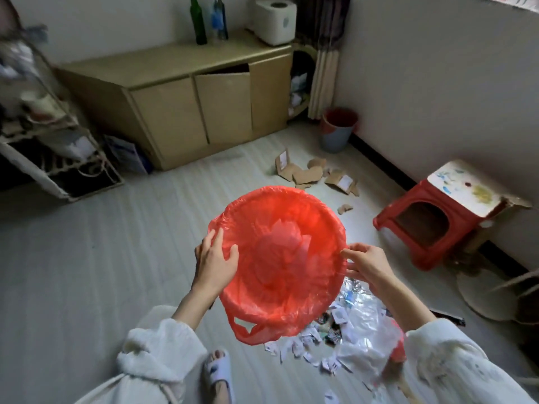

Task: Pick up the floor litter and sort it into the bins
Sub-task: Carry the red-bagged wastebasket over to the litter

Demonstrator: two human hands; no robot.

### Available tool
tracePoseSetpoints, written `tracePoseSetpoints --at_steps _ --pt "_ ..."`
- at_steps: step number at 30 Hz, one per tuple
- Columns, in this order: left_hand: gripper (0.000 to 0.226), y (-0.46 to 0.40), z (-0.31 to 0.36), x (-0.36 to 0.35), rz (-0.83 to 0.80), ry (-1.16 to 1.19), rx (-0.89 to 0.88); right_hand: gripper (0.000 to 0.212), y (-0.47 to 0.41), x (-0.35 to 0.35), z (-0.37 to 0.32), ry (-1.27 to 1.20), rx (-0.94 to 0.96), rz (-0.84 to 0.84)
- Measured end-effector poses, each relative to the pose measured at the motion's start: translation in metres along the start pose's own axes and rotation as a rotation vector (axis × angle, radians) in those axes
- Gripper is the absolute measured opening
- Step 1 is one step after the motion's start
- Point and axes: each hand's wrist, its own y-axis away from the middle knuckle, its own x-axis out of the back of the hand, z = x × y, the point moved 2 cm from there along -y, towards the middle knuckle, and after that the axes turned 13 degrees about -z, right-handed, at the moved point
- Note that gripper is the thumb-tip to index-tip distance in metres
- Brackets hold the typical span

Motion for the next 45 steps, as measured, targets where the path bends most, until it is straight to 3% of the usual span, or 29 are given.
tracePoseSetpoints --at_steps 9,15,21,32,39,45 --pt "0.05 -0.161 -0.069 0.103 -0.111 -0.024 -0.08 0.017 -0.099 -0.137 -0.035 -0.086 -0.039 0.084" --pt "0.053 -0.261 -0.058 0.113 -0.21 -0.036 -0.182 0.016 -0.162 -0.153 -0.065 -0.188 -0.035 0.173" --pt "0.041 -0.342 -0.048 0.115 -0.143 0.015 -0.292 0.015 -0.227 -0.162 -0.08 -0.234 -0.043 0.192" --pt "0.035 -0.487 -0.051 0.112 -0.287 -0.063 -0.297 0.008 -0.329 -0.199 -0.107 -0.316 -0.059 0.323" --pt "0.032 -0.605 -0.115 0.104 -0.293 -0.02 -0.239 0.01 -0.454 -0.257 -0.081 -0.35 -0.102 0.34" --pt "0.032 -0.719 -0.251 0.059 -0.256 -0.016 -0.188 0.01 -0.592 -0.337 0.008 -0.382 -0.159 0.29"
